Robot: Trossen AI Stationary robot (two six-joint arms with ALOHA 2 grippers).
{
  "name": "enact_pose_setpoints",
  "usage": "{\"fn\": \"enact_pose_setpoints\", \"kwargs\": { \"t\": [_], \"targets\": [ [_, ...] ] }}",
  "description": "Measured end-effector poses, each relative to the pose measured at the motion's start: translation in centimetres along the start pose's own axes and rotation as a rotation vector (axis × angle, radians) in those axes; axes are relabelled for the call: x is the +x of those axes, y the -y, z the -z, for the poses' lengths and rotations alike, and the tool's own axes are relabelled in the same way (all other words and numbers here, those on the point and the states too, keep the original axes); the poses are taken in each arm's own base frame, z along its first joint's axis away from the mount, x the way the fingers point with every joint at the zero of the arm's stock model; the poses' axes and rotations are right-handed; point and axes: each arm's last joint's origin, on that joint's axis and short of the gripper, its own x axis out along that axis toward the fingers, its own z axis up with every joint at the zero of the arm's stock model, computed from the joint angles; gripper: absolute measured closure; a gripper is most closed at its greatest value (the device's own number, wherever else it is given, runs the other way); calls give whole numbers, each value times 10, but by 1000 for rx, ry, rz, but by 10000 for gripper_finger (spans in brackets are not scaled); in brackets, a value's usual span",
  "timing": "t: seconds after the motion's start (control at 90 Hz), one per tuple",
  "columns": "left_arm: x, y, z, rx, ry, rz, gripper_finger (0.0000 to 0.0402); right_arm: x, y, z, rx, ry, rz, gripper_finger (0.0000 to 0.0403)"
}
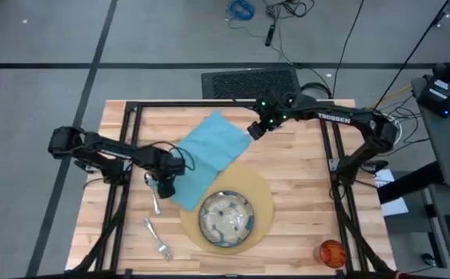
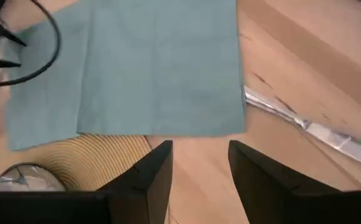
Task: Set table place
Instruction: Fold the blue napkin
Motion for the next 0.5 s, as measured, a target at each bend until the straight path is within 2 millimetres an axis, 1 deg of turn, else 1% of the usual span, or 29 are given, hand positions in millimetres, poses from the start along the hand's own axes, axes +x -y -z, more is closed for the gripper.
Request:
{"fn": "enact_pose_setpoints", "kwargs": {
  "t": [0.233,0.4,0.5],
  "targets": [
    [-19,14,-17,34,124,53,231,42,-1,6,43,-116,39,255],
    [-24,23,-20,71,171,76,231,70,6,10,76,-186,77,255],
    [-24,25,-19,83,171,77,231,84,11,9,89,-193,84,255]
  ]
}}
